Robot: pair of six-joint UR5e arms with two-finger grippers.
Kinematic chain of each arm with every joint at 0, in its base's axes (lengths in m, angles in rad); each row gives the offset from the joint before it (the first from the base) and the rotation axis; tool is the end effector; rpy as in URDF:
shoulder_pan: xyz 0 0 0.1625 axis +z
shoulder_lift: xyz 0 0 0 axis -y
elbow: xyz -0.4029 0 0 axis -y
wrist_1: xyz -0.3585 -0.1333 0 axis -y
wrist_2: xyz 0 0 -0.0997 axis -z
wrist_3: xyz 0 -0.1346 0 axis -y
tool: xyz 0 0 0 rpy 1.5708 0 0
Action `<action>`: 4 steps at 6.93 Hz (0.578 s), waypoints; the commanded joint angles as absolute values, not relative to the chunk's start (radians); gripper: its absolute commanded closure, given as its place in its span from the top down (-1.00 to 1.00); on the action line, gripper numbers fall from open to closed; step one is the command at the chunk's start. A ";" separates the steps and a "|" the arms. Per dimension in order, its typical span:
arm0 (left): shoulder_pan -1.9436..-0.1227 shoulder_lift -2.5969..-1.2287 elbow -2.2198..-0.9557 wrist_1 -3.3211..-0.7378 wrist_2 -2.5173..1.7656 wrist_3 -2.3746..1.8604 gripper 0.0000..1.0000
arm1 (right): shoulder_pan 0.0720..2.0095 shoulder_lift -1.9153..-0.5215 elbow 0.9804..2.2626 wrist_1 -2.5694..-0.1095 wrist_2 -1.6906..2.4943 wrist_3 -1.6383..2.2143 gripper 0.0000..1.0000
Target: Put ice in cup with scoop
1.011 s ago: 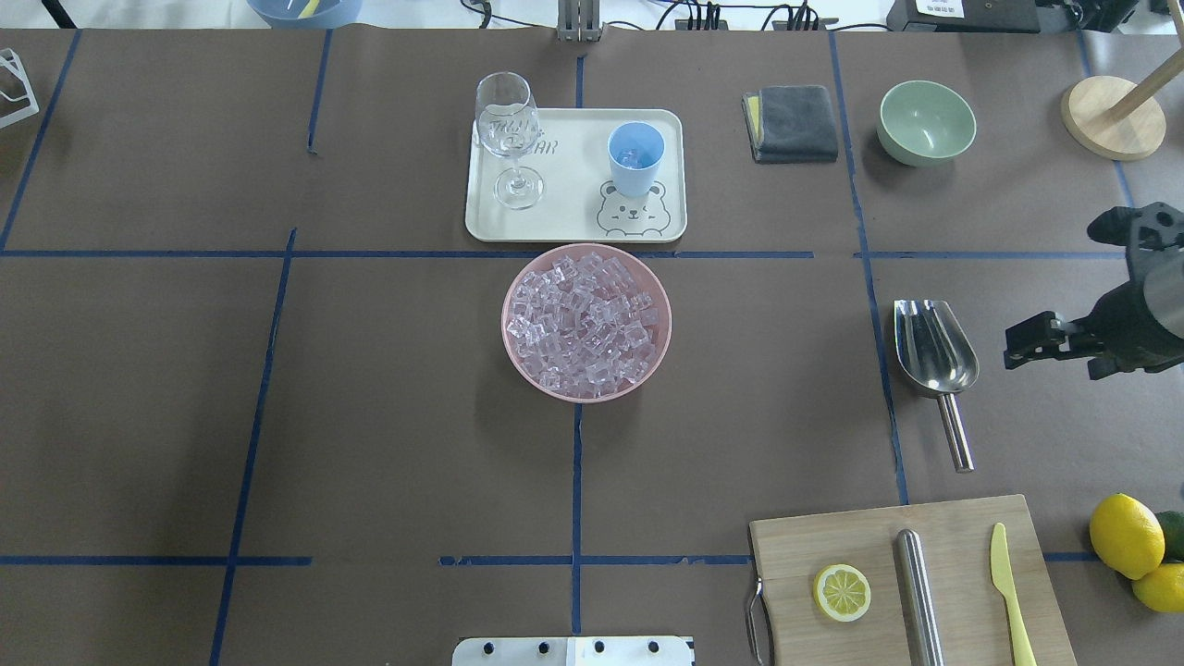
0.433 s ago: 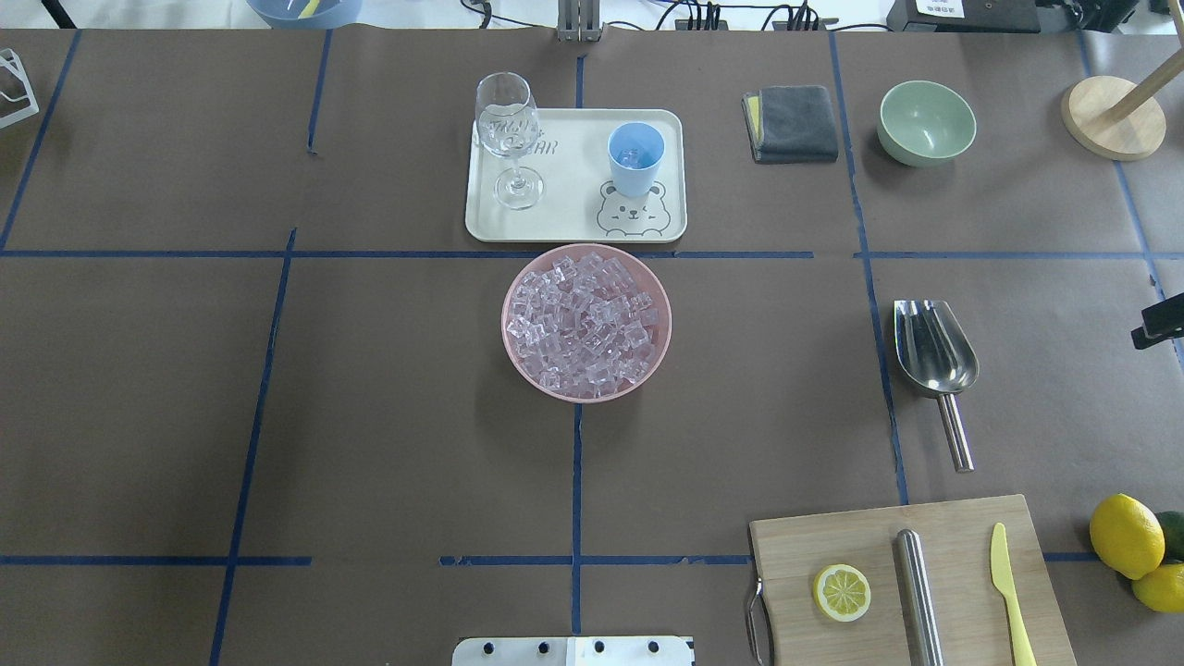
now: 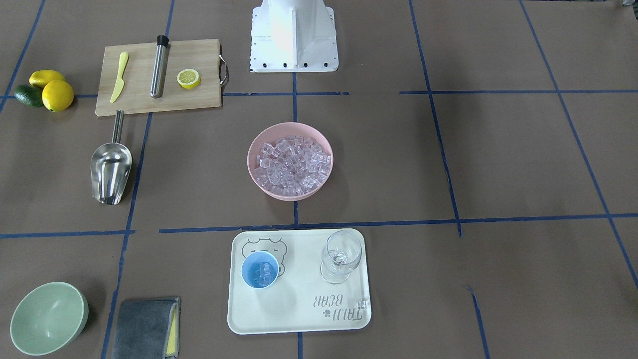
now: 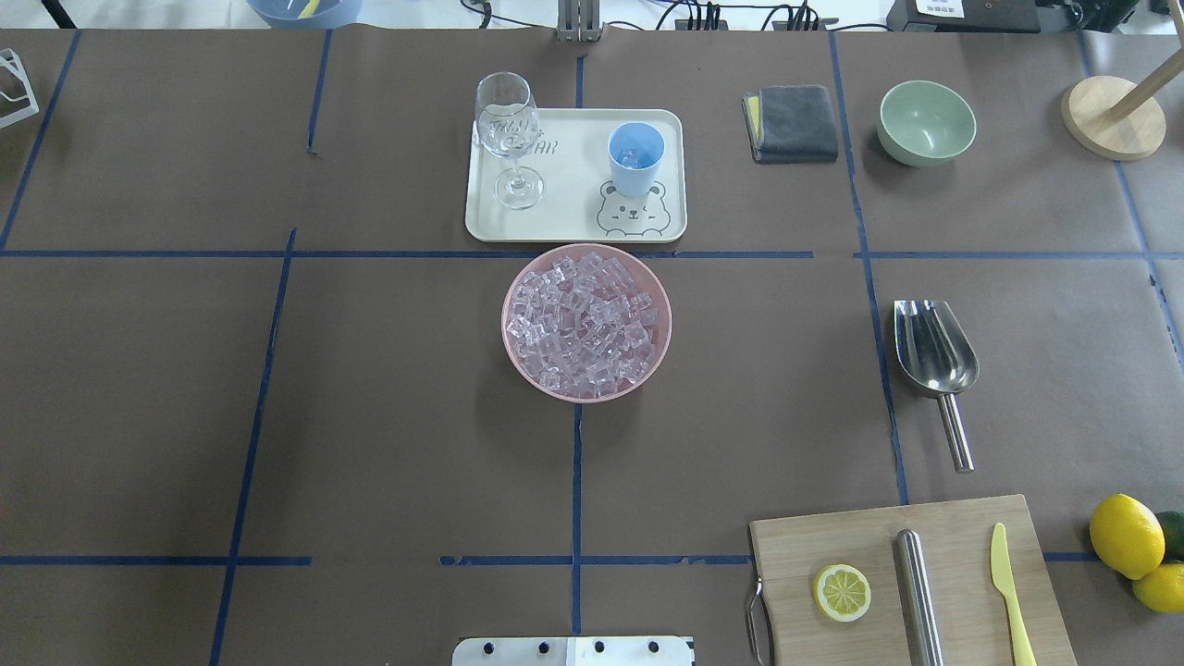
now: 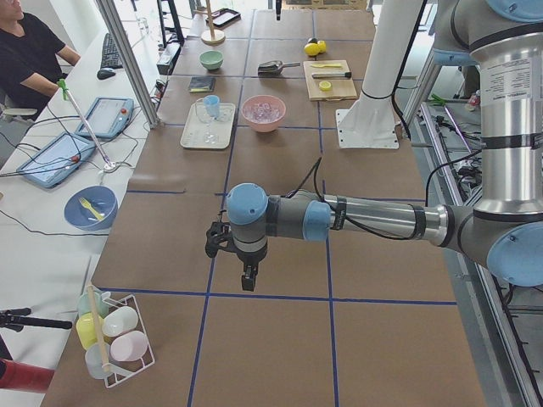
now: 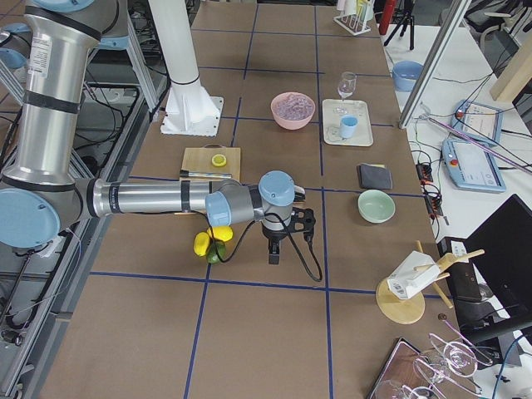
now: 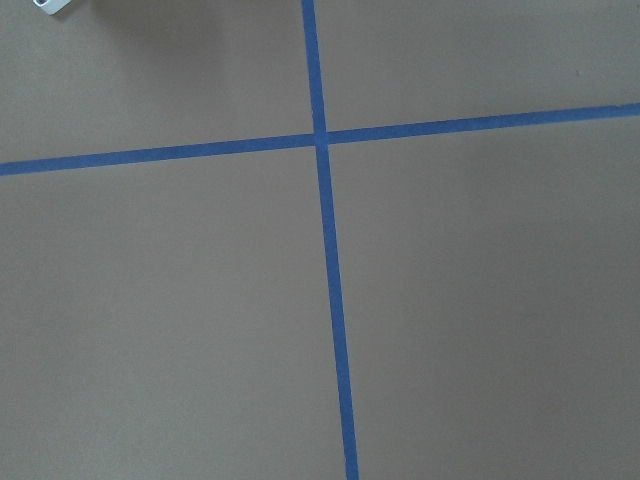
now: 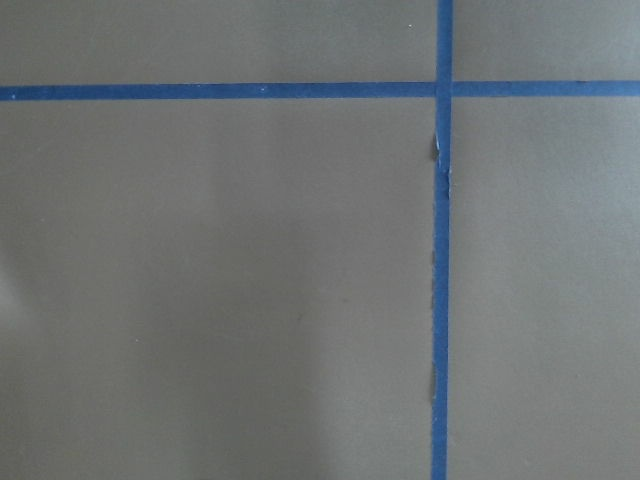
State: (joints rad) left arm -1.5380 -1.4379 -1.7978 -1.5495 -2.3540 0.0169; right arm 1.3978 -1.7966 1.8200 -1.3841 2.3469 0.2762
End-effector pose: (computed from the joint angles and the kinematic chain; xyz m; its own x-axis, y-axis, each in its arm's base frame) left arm -0.0249 -0.4109 0.6160 0.7059 0.0914 -0.7024 -0.0446 0.9954 0.0846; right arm -0.0280 -0.3867 0.6199 0.6981 0.0061 0.7160 -0.0229 0.9996 0.0138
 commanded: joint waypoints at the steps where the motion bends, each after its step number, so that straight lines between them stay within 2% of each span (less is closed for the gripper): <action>1: -1.540 -1.437 -1.799 -1.551 -2.355 0.017 1.00 | 1.454 -1.804 1.821 -1.387 2.359 0.224 1.00; 3: -1.539 -1.428 -1.779 -1.546 -2.356 0.017 1.00 | 1.504 -1.802 1.833 -1.461 2.361 0.084 1.00; 4: -1.542 -1.422 -1.802 -1.531 -2.359 0.017 1.00 | 1.512 -1.798 1.889 -1.547 2.362 0.074 1.00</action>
